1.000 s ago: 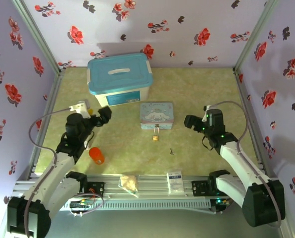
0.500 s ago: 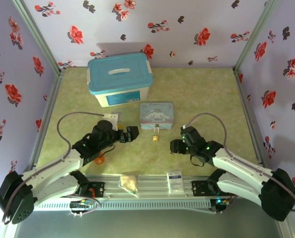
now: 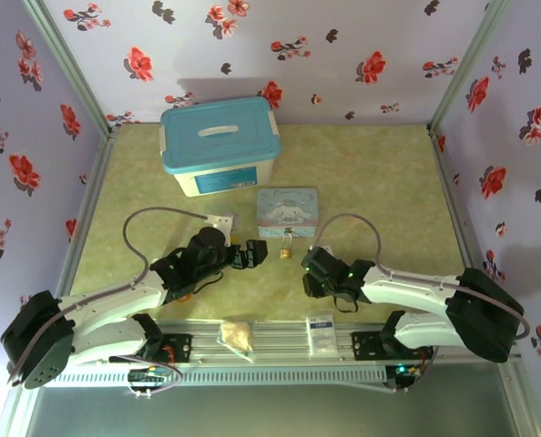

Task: Unlock the padlock with the key

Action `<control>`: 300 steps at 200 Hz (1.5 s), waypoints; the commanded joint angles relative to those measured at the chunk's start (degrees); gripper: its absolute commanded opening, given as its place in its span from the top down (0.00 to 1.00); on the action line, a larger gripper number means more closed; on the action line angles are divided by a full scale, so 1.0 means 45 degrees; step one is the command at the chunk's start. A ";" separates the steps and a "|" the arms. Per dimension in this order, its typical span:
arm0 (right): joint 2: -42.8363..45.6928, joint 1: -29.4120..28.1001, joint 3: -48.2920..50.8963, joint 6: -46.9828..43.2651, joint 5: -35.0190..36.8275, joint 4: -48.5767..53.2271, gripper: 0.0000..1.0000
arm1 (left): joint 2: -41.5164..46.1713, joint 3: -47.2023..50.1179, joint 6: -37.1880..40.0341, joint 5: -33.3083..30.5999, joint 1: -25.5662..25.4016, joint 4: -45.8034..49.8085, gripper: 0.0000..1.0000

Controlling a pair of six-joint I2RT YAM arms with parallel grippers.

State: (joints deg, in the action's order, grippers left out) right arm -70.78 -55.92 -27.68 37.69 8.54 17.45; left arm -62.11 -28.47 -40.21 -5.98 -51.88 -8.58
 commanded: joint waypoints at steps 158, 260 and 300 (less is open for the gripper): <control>0.1305 0.0175 -0.0065 -0.1253 0.0286 -0.0034 1.00 | -0.0315 0.0288 -0.0151 0.0985 -0.0170 -0.2289 0.04; 0.4564 0.0566 0.0131 -0.3309 -0.3574 -0.2110 1.00 | -0.1797 0.0102 -0.0756 0.4107 -0.0192 -0.4735 0.14; 0.4697 0.0540 0.0093 -0.3828 -0.4283 -0.2275 1.00 | -0.2807 -0.0368 -0.1118 0.5037 -0.0248 -0.5365 0.23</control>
State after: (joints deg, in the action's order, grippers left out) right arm -49.45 -53.49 -27.31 23.49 -6.83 8.69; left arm -72.49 -27.51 -44.05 11.99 -52.34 -28.21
